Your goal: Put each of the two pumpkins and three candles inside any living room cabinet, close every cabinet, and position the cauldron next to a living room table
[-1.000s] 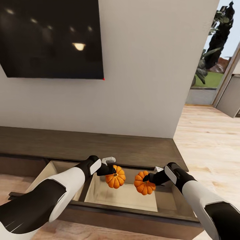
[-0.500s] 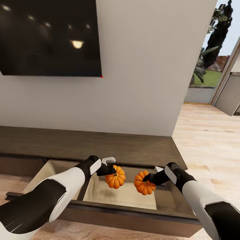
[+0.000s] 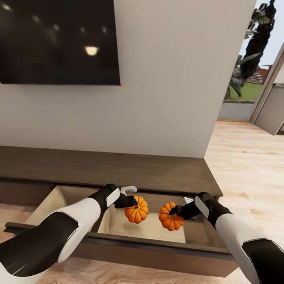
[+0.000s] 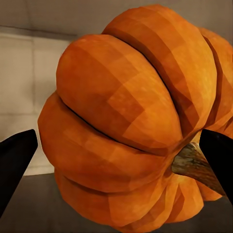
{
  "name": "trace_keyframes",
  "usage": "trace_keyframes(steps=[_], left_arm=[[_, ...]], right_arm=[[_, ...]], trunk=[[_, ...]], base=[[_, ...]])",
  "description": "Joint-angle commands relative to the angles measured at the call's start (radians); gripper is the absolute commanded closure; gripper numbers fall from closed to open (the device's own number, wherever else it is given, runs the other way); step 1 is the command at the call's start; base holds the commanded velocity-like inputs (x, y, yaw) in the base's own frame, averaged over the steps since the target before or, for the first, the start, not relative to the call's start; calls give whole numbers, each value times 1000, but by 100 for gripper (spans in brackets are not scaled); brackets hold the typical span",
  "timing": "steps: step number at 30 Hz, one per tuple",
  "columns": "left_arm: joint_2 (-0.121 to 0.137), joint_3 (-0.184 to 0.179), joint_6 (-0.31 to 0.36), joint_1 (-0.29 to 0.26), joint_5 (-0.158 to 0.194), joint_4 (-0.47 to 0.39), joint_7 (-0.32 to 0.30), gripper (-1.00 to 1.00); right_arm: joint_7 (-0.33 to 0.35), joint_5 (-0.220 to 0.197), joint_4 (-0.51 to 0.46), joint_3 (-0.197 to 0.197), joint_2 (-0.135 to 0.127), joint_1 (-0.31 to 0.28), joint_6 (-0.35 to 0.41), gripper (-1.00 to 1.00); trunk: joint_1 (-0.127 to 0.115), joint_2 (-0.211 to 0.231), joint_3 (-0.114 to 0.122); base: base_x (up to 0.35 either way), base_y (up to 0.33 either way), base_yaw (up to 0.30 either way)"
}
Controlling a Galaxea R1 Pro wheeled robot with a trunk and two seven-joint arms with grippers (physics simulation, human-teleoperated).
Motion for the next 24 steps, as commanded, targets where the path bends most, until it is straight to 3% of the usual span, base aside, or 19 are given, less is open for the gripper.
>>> trace_keyframes(steps=[1,17,24], left_arm=[[0,-6,2,-1,1,0,-3,100],[0,-6,2,-1,1,0,-3,100],[0,-6,3,-1,1,0,-3,100]], right_arm=[[8,3,-1,4,-1,-1,3,100],[8,3,-1,4,-1,-1,3,100],[8,3,-1,7,-1,-1,3,100]], trunk=[[4,-8,-5],[65,-120,-80],[65,-120,-85]], base=[[0,0,0],[0,0,0],[0,0,0]])
